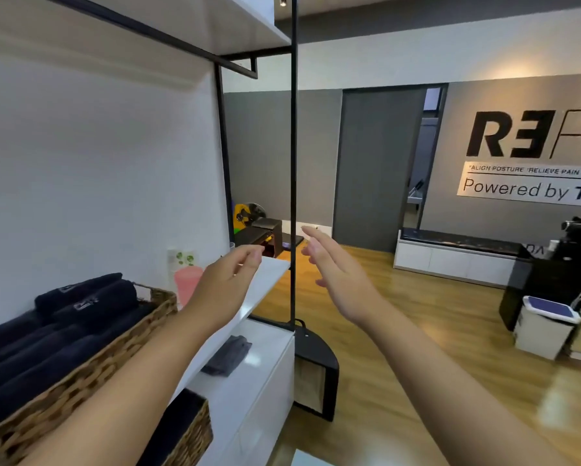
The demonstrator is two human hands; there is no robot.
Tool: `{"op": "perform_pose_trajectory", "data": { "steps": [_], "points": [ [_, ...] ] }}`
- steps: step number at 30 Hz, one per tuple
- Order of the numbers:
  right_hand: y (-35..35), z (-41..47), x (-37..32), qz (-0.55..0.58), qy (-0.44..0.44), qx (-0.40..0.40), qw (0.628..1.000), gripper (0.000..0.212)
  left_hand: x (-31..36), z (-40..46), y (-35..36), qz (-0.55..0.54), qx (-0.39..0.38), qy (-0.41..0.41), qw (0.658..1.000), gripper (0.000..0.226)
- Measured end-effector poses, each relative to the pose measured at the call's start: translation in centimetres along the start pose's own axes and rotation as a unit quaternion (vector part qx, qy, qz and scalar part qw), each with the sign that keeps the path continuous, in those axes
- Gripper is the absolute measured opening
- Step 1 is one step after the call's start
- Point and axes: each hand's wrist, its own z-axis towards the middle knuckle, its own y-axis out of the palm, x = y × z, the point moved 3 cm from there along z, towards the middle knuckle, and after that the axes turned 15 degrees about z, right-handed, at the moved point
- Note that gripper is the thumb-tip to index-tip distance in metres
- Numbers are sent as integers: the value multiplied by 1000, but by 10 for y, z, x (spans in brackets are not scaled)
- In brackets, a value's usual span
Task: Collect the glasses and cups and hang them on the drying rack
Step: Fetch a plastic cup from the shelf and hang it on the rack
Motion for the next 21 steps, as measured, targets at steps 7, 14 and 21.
{"op": "perform_pose_trajectory", "data": {
  "steps": [7, 14, 21],
  "points": [
    [-10, 86, 46, -17, 2, -14, 1000, 51, -37, 89, 39, 7, 11, 2, 1000, 32],
    [-10, 186, 101, -10, 13, -33, 999, 62, -97, 194, 71, 32, 19, -37, 999, 40],
    [-16, 269, 156, -26, 16, -71, 997, 60, -147, 264, 111, 85, 25, -66, 994, 47]
  ]
}}
